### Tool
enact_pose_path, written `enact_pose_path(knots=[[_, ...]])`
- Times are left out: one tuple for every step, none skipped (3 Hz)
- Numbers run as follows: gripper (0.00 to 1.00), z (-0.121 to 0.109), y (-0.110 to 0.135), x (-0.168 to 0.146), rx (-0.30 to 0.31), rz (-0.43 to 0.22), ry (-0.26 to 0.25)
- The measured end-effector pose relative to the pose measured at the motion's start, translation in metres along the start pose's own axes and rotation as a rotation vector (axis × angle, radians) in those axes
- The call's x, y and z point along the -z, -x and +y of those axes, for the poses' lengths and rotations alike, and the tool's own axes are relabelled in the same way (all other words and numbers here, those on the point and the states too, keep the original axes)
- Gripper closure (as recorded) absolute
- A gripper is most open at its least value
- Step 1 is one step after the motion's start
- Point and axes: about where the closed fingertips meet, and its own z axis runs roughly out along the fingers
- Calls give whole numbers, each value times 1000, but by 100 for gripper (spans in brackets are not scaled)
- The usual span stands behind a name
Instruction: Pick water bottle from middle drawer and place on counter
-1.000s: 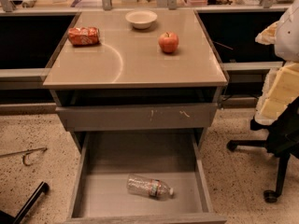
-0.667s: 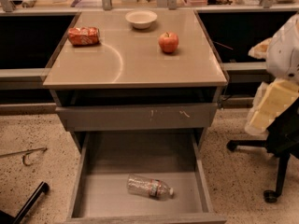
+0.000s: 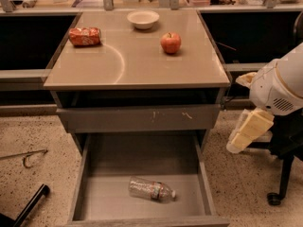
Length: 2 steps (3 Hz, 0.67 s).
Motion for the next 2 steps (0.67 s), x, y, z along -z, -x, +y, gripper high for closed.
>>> enact_pose_path(knots=[[0,7,0,-31,-8,-55,16],[0,33,1,-100,-5,-100,49]])
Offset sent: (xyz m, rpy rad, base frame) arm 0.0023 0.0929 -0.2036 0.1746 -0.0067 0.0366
